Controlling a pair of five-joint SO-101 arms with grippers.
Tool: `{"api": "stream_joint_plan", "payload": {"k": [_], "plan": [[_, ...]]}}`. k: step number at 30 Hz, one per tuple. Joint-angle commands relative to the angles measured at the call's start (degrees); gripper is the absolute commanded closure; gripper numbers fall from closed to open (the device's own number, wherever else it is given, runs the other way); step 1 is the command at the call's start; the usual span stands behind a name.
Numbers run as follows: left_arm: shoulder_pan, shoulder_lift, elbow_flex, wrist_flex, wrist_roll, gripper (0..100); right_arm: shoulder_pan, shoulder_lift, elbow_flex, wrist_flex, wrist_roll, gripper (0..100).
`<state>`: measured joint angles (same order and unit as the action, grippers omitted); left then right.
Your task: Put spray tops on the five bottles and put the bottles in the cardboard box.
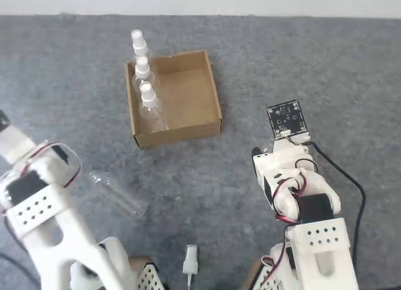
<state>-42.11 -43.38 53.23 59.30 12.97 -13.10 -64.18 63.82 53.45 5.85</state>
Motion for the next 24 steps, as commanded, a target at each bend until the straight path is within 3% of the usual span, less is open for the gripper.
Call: {"api": "stream_joint_plan", "payload": {"k": [1,8,10,16,21,24], "plan": [[-0.6,-1.8,1.8,-2.3,-0.5,91,0.8,-1.5,-0.4,-1.2,-0.4,92.2],[-1.8,-1.8,6.2,1.6,-4.6,87,0.8,-1.5,-0.4,-1.2,-0.4,92.2],[-1.8,-1.8,6.2,3.7,-0.4,87,0.8,-1.5,-0.4,-1.2,-0.4,92.2],[-1.8,-2.0,6.0,4.7,22.2,87,0.8,-1.5,-0.4,-1.2,-0.4,92.2],[-1.8,-2.3,6.3,3.1,23.6,87,0.8,-1.5,-0.4,-1.0,-0.4,92.2],[-1.8,-1.8,6.4,3.3,28.5,82,0.8,-1.5,-0.4,-1.0,-0.4,92.2]]}}
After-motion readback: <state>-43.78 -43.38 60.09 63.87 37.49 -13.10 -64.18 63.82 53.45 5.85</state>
